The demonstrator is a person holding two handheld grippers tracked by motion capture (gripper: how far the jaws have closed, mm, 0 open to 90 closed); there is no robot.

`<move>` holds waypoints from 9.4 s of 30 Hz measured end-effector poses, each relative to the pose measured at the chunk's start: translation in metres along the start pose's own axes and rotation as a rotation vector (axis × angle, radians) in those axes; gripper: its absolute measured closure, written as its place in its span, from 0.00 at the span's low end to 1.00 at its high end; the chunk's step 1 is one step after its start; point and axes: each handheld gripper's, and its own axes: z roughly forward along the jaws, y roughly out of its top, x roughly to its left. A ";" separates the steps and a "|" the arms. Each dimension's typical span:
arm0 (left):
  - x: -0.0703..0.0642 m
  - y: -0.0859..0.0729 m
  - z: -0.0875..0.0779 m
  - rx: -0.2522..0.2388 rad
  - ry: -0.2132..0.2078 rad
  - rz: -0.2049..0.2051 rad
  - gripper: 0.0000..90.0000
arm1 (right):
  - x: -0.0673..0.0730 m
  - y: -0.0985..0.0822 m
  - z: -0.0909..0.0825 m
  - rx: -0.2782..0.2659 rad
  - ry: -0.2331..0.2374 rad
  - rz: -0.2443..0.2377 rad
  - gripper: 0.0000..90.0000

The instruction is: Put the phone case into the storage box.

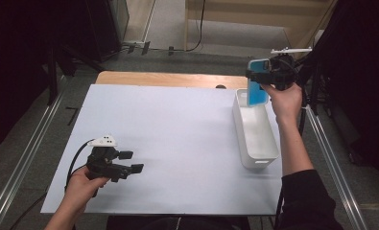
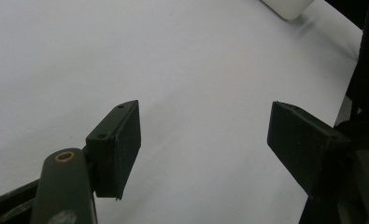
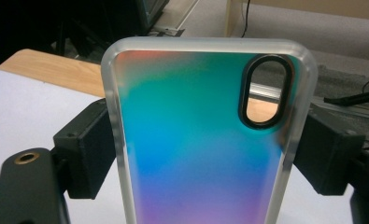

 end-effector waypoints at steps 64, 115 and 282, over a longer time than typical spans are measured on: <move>0.004 0.001 -0.003 -0.014 0.014 -0.009 0.29 | -0.022 -0.031 0.076 -0.018 -0.130 0.144 0.17; 0.001 0.002 -0.001 -0.012 0.021 0.002 0.29 | -0.015 -0.064 0.098 0.080 -0.142 0.094 0.16; 0.004 0.014 0.010 0.022 -0.036 0.038 0.29 | 0.094 -0.180 -0.050 0.105 0.507 -0.305 0.15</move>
